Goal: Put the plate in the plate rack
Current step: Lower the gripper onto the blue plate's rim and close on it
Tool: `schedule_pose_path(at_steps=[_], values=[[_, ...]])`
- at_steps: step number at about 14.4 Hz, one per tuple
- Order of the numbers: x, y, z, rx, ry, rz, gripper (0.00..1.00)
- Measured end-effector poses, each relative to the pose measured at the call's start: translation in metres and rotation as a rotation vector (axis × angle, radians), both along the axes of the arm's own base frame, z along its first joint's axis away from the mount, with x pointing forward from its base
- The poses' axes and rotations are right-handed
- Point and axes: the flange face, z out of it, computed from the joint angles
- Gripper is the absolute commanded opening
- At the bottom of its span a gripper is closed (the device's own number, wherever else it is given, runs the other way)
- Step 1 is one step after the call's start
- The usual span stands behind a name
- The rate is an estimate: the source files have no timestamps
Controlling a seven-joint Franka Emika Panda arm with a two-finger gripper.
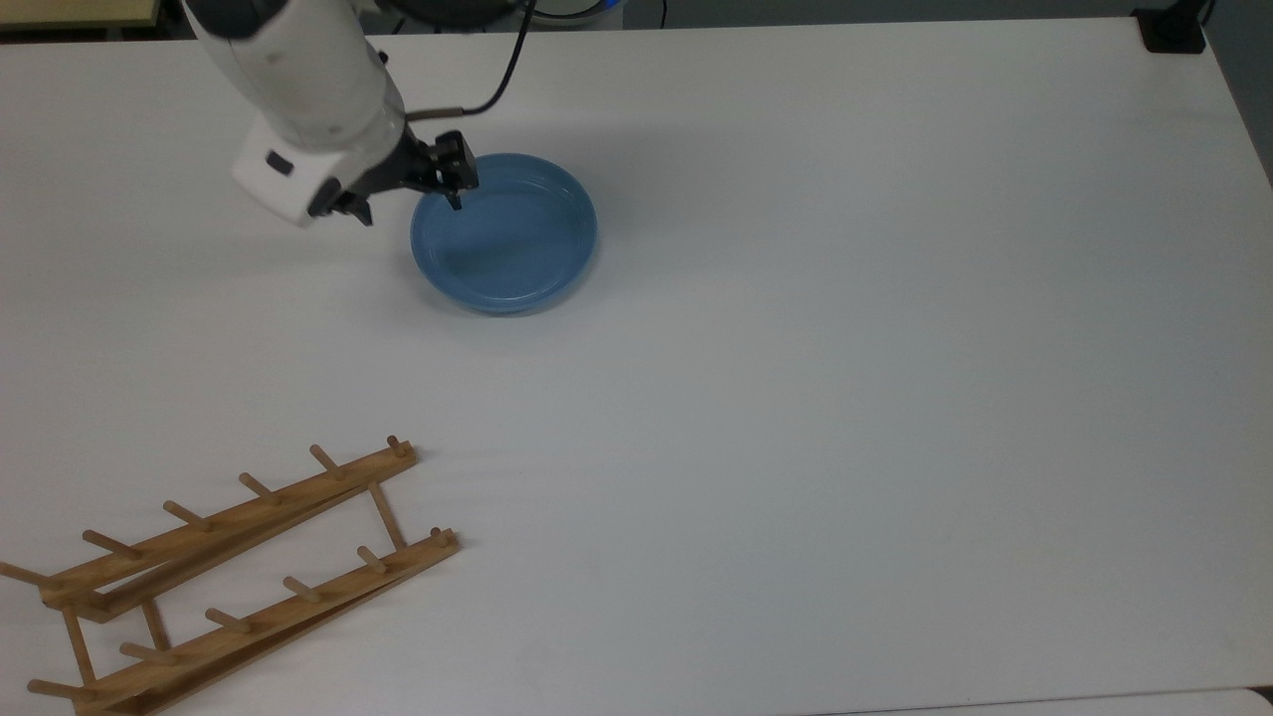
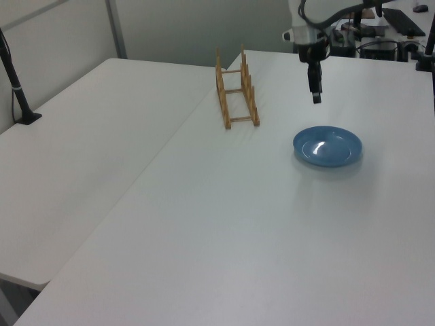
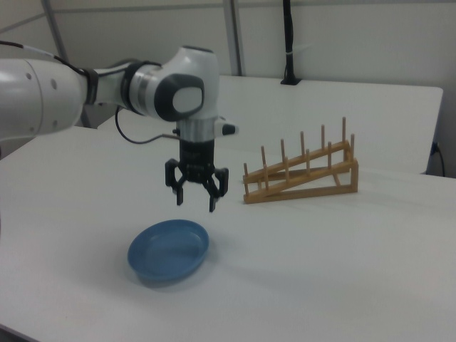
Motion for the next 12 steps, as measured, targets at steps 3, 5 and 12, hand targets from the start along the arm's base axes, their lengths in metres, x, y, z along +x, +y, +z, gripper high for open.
schedule_pose_path(at_steps=[3, 5, 12], values=[[0.001, 0.0, -0.039, -0.007, 0.069, 0.02, 0.79], [0.002, -0.002, -0.061, -0.022, 0.104, 0.038, 0.73], [0.009, -0.002, -0.085, -0.034, 0.092, 0.068, 0.68]])
